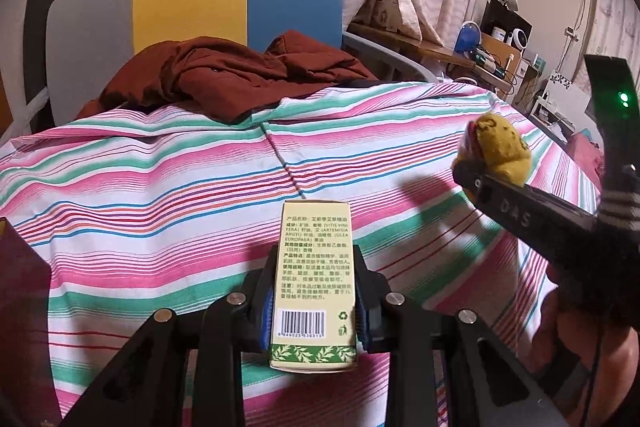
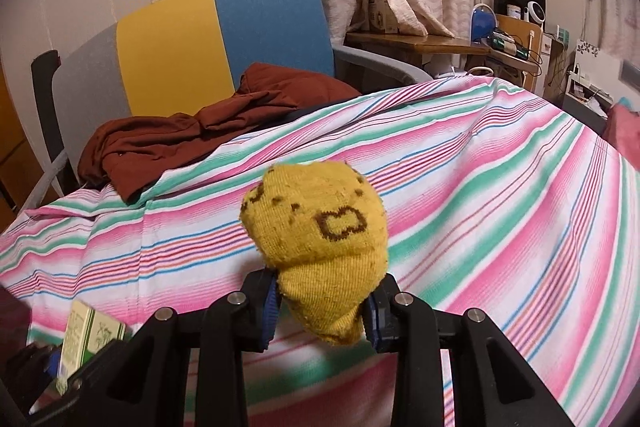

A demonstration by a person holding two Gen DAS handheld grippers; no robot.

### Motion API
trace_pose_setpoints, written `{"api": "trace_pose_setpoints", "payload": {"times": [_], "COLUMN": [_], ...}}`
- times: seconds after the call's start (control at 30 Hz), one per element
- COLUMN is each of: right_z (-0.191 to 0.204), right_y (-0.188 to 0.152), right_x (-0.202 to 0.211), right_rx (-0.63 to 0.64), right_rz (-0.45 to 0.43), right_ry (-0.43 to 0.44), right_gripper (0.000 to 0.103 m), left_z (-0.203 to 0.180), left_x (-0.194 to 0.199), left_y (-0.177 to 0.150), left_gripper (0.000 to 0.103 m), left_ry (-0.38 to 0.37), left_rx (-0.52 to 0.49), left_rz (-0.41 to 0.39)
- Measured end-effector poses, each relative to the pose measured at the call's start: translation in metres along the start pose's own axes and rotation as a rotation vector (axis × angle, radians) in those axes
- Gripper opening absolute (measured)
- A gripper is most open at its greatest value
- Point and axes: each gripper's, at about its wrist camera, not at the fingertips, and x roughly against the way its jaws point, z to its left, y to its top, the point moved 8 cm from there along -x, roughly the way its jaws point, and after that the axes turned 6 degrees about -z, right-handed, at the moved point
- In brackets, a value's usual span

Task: Organize objects
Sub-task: 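Carry the small green box and yellow sock toy toward the gold tray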

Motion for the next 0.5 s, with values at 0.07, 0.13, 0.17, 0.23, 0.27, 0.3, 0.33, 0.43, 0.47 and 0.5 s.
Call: {"api": "trace_pose_setpoints", "payload": {"times": [0.07,0.13,0.17,0.23,0.27,0.3,0.33,0.43,0.47,0.5], "right_z": [0.001,0.003,0.004,0.005,0.006,0.006,0.006,0.006,0.005,0.005], "right_y": [-0.003,-0.006,-0.008,-0.012,-0.014,-0.015,-0.017,-0.022,-0.024,-0.026], "right_x": [0.006,0.014,0.017,0.023,0.026,0.029,0.032,0.039,0.042,0.045], "right_rx": [0.008,0.016,0.019,0.021,0.021,0.021,0.019,0.011,0.008,0.004], "right_rz": [0.000,-0.006,-0.006,-0.008,-0.009,-0.010,-0.010,-0.009,-0.009,-0.009], "right_ry": [0.001,0.006,0.008,0.015,0.016,0.017,0.019,0.021,0.022,0.023], "right_gripper": [0.034,0.034,0.034,0.034,0.034,0.034,0.034,0.034,0.034,0.034], "left_z": [0.000,-0.001,-0.001,-0.002,-0.002,-0.003,-0.003,-0.003,-0.003,-0.003], "left_x": [0.003,0.006,0.008,0.013,0.015,0.017,0.019,0.026,0.028,0.031], "left_y": [0.000,-0.001,-0.001,-0.002,-0.003,-0.003,-0.004,-0.008,-0.009,-0.011], "left_gripper": [0.030,0.030,0.030,0.030,0.030,0.030,0.030,0.030,0.030,0.030], "left_ry": [0.004,0.008,0.011,0.015,0.017,0.019,0.021,0.025,0.024,0.021], "left_rx": [-0.008,-0.018,-0.023,-0.032,-0.037,-0.040,-0.042,-0.045,-0.045,-0.043], "left_rz": [-0.009,-0.015,-0.019,-0.029,-0.033,-0.035,-0.038,-0.048,-0.048,-0.045]}}
